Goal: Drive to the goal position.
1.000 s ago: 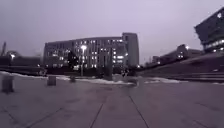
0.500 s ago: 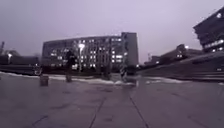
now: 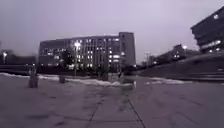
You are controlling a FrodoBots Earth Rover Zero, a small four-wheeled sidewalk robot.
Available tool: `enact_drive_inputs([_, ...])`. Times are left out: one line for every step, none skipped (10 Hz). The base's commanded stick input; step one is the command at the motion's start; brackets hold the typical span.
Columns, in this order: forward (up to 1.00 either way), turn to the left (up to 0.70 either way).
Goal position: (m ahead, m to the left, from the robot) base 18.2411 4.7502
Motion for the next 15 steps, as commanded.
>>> enact_drive_inputs([1.0, -0.27])
enact_drive_inputs([1.0, -0.27])
enact_drive_inputs([1.0, -0.27])
enact_drive_inputs([1.0, -0.27])
enact_drive_inputs([1.0, -0.27])
enact_drive_inputs([1.0, -0.18])
enact_drive_inputs([1.0, 0.0])
enact_drive_inputs([1.0, 0.0])
enact_drive_inputs([1.0, 0.0])
enact_drive_inputs([1.0, 0.0])
enact_drive_inputs([1.0, 0.0])
enact_drive_inputs([1.0, 0.0])
enact_drive_inputs([1.0, 0.0])
enact_drive_inputs([1.0, 0.0])
enact_drive_inputs([1.0, 0.0])
